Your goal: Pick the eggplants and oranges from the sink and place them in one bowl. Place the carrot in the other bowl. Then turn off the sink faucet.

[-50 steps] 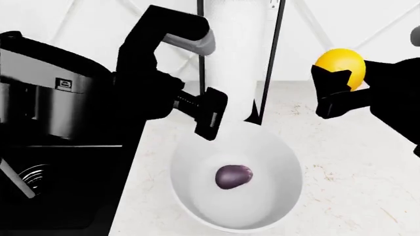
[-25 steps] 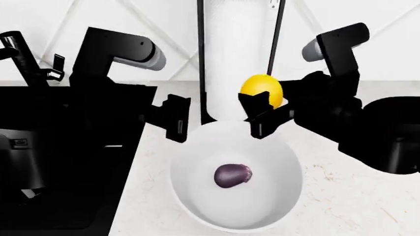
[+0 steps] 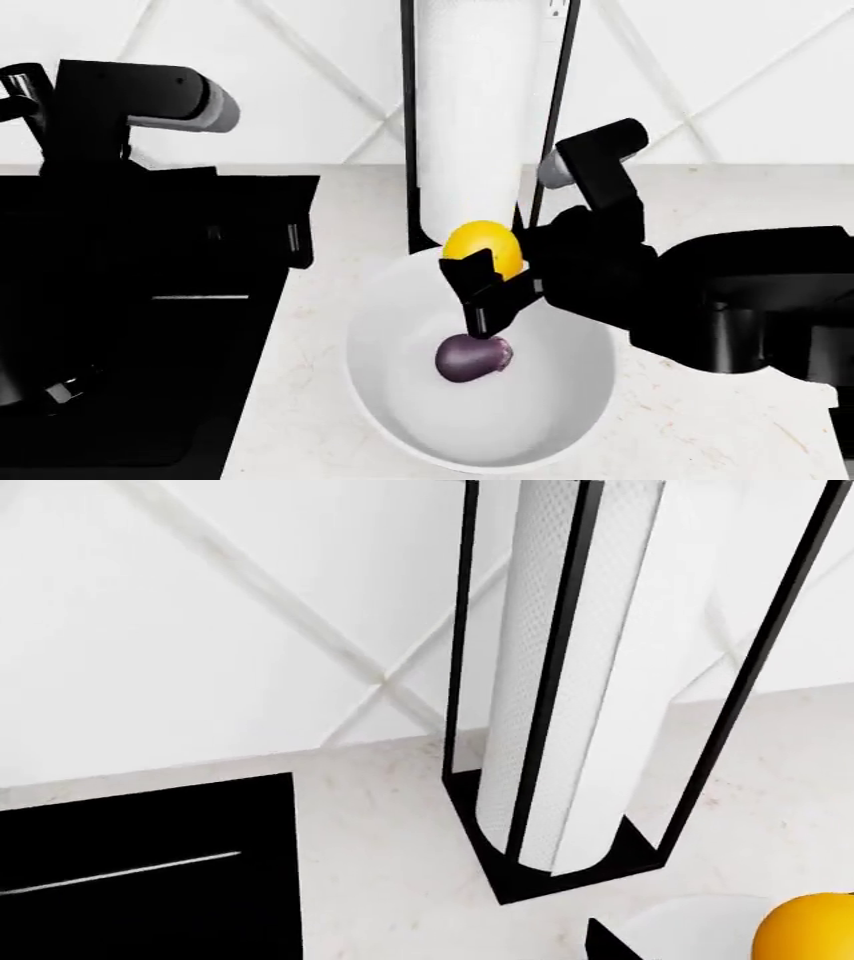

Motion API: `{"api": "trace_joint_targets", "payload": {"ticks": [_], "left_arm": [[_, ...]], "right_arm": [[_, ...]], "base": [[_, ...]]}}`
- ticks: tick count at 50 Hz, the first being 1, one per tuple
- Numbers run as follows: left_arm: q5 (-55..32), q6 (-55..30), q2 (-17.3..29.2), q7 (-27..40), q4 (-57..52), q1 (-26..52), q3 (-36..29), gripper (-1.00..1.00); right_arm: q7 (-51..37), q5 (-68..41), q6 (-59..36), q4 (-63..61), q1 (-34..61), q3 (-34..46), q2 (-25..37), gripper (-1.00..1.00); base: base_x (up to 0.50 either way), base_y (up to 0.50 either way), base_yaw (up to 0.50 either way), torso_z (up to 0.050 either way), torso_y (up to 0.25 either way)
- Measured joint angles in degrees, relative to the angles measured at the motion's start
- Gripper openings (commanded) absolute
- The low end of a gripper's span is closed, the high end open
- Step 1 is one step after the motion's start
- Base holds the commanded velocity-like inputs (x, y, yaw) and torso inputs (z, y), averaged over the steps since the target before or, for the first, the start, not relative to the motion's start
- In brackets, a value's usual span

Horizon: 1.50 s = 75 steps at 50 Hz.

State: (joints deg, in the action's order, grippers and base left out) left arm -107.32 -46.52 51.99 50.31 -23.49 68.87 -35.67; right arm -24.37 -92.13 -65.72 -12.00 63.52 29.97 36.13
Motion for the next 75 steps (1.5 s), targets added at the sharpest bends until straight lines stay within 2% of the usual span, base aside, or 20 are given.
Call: {"api": "trace_joint_targets", "payload": {"ticks": [19, 26, 27, 47, 61, 68, 75], "left_arm": [[0.9, 1.8, 6.0, -3.9, -2.0, -4.8, 2.4, 1.00], [1.2, 1.9, 6.4, -4.4, -2.2, -5.4, 2.4, 1.00], [1.2, 1.9, 6.3, -4.3, -2.2, -5.4, 2.4, 1.00], [1.8, 1.4, 3.1, -2.3, -1.5, -4.1, 0.9, 1.00], [1.9, 1.1, 2.1, -1.9, -1.0, -3.2, 0.5, 1.00], [2.0, 1.3, 2.5, -2.3, -1.1, -3.4, 0.7, 1.00], [2.9, 1.8, 2.7, -2.5, -1.7, -4.0, 1.0, 1.00]], "right_arm": [[1.5, 1.1, 0.2, 2.5, -2.1, 2.5, -1.7, -1.00], [1.4, 1.0, 0.2, 2.6, -2.7, 3.0, -1.8, -1.00], [1.4, 1.0, 0.2, 2.6, -2.7, 3.0, -1.8, 1.00], [2.4, 2.3, 1.2, 1.9, -2.5, 2.8, -1.5, 1.00], [0.0, 1.0, 2.1, -0.8, 0.8, 0.4, -0.3, 1.00], [-2.8, -0.1, 3.0, -3.7, 2.8, -2.2, 2.0, 1.00], [-6.8, 1.8, 6.6, -9.4, 0.6, -7.6, 7.6, 1.00]], "base": [[0.00, 0.00, 0.00, 0.000, 0.000], [0.00, 0.00, 0.00, 0.000, 0.001], [0.00, 0.00, 0.00, 0.000, 0.000], [0.00, 0.00, 0.00, 0.000, 0.000], [0.00, 0.00, 0.00, 0.001, 0.000], [0.00, 0.00, 0.00, 0.000, 0.000], [0.00, 0.00, 0.00, 0.000, 0.000]]}}
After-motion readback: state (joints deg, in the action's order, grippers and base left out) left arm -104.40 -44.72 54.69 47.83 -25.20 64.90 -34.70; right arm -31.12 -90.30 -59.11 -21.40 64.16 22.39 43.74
